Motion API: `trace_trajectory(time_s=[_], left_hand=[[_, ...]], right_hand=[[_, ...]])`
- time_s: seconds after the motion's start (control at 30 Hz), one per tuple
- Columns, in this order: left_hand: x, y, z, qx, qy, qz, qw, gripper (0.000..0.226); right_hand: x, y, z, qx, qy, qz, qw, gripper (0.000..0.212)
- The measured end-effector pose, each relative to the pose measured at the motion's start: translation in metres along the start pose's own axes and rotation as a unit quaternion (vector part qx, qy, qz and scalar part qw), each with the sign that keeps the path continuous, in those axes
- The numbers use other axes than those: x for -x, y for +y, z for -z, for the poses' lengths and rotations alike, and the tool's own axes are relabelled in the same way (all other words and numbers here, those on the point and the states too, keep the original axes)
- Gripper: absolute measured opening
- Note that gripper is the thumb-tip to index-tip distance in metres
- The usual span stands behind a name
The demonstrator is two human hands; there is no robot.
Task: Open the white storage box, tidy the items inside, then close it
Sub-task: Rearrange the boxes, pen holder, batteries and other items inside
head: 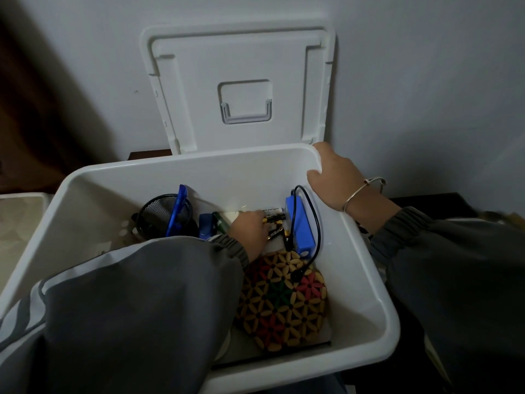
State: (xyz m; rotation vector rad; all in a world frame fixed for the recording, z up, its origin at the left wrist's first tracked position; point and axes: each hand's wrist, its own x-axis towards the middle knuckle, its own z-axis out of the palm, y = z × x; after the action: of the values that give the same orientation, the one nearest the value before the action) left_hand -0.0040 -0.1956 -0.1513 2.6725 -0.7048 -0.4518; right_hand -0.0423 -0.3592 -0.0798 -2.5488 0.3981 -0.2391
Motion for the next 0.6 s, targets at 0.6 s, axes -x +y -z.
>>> trace_trajectory(time_s=[0.6], left_hand=[[-0.008,-0.013,0.003,-0.057,0.01,-0.038,0.998,0.035]], right_hand=[[0.001,-0.001,0.0,-0.005,-0.005,-0.003,1.0,0.042]])
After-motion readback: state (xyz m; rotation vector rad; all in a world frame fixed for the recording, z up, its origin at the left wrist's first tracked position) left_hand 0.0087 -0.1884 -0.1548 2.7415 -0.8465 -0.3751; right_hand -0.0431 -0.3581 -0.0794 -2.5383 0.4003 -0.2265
